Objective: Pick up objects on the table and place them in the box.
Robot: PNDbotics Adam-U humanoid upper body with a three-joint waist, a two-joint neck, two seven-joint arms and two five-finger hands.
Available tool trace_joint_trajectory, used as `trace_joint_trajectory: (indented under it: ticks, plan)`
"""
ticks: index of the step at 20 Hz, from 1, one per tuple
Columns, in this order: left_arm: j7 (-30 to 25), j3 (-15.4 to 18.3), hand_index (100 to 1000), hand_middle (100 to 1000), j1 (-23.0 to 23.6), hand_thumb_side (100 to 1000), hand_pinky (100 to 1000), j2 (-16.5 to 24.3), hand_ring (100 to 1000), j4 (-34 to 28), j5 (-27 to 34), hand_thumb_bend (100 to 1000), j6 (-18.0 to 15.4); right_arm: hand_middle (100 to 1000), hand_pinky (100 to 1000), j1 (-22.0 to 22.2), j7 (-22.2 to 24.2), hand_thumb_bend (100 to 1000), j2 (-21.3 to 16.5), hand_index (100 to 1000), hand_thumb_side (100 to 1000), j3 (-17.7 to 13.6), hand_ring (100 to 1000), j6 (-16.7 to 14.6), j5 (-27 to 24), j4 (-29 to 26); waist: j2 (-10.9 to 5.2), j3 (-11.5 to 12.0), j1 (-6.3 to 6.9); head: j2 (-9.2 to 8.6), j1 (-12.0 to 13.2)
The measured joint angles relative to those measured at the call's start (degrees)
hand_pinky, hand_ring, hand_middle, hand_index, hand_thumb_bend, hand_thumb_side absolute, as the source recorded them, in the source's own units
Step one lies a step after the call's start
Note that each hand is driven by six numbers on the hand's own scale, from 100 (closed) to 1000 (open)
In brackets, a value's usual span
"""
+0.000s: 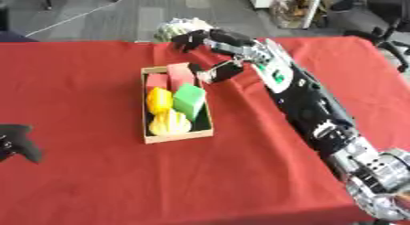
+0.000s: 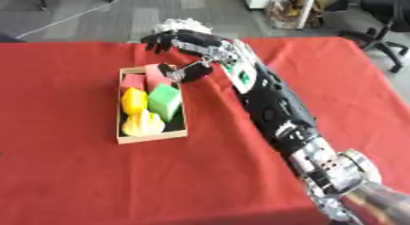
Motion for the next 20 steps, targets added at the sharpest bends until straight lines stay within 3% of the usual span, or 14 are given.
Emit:
trace_joint_trajectory:
  ticks: [4, 10, 15, 20]
  plan:
    - [1.14, 0.19, 814, 576, 1.21, 836, 720, -1.10, 599, 0.38, 0.70, 100, 0.32, 749, 718, 8.42, 0.26, 100, -3.38, 955, 428, -2.02, 712, 1.32, -14.67, -8.41, -1.58, -1.04, 0.00, 0.00, 2.25]
    - [3.68, 0.56, 807, 582, 2.77, 819, 719, -2.43, 607, 0.70, 2.60, 100, 0.56, 663, 653, 26.92, -2.12, 100, -5.09, 883, 470, -7.70, 631, 9.65, -30.87, -23.96, -3.44, -2.99, 0.00, 0.00, 6.13]
    - [5.66, 0.73, 807, 588, 3.84, 835, 720, -3.28, 613, 0.93, 3.85, 100, 0.13, 631, 632, 39.27, -5.19, 100, -0.68, 872, 492, -12.10, 605, 16.35, -35.50, -31.35, -3.45, -4.89, 0.02, -0.01, 9.10]
    - [6.46, 0.74, 798, 586, 4.61, 851, 718, -3.83, 615, 1.01, 3.93, 100, -0.36, 603, 617, 45.96, -6.91, 100, 6.13, 859, 492, -14.56, 581, 20.17, -34.40, -33.79, -3.45, -6.45, 0.03, -0.01, 11.46]
